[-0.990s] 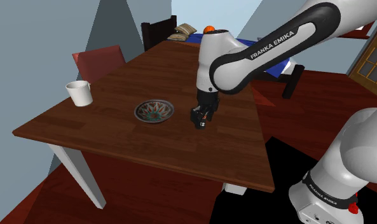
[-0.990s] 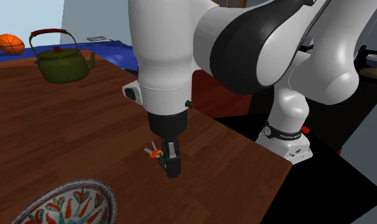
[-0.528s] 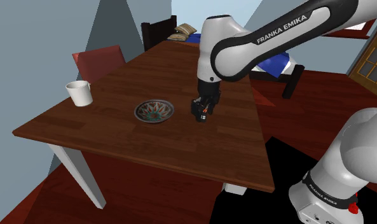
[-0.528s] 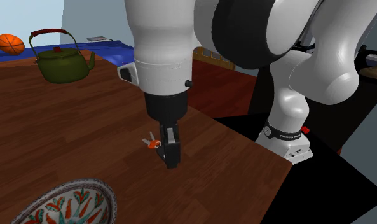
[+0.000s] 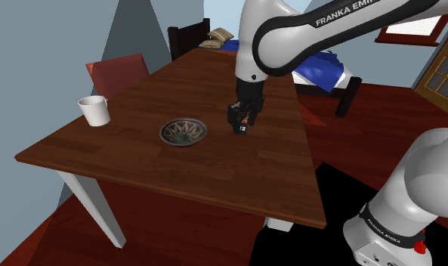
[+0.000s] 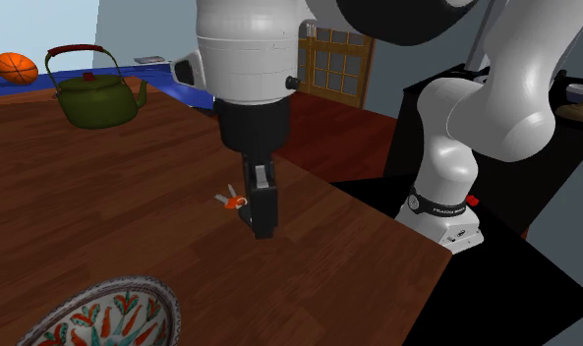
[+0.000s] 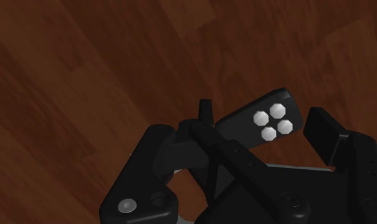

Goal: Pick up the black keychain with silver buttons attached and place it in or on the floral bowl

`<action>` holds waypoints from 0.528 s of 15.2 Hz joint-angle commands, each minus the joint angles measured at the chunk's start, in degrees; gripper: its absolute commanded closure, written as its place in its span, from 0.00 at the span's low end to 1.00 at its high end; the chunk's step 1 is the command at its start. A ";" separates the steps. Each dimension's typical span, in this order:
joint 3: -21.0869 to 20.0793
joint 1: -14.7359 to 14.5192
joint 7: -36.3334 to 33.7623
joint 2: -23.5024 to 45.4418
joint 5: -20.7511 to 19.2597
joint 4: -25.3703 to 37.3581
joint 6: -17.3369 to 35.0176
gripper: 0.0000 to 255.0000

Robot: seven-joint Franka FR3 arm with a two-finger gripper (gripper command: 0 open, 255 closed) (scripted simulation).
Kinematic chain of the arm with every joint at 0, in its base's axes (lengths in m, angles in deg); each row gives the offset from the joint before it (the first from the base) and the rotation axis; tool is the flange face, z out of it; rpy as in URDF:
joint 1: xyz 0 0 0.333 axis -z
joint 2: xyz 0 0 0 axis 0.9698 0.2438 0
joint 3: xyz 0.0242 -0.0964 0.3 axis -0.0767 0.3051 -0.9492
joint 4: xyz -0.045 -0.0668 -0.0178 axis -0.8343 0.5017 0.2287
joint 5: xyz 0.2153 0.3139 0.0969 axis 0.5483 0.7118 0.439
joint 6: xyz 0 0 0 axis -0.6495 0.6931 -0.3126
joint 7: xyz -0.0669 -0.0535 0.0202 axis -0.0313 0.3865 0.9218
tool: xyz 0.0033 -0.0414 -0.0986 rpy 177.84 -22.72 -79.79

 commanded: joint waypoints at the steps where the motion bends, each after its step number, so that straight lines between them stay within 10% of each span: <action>1: 0.11 0.00 0.03 -0.51 0.03 0.99 -1.53 1.00; 8: -1.56 -0.09 -2.91 5.12 -1.40 9.53 -4.46 1.00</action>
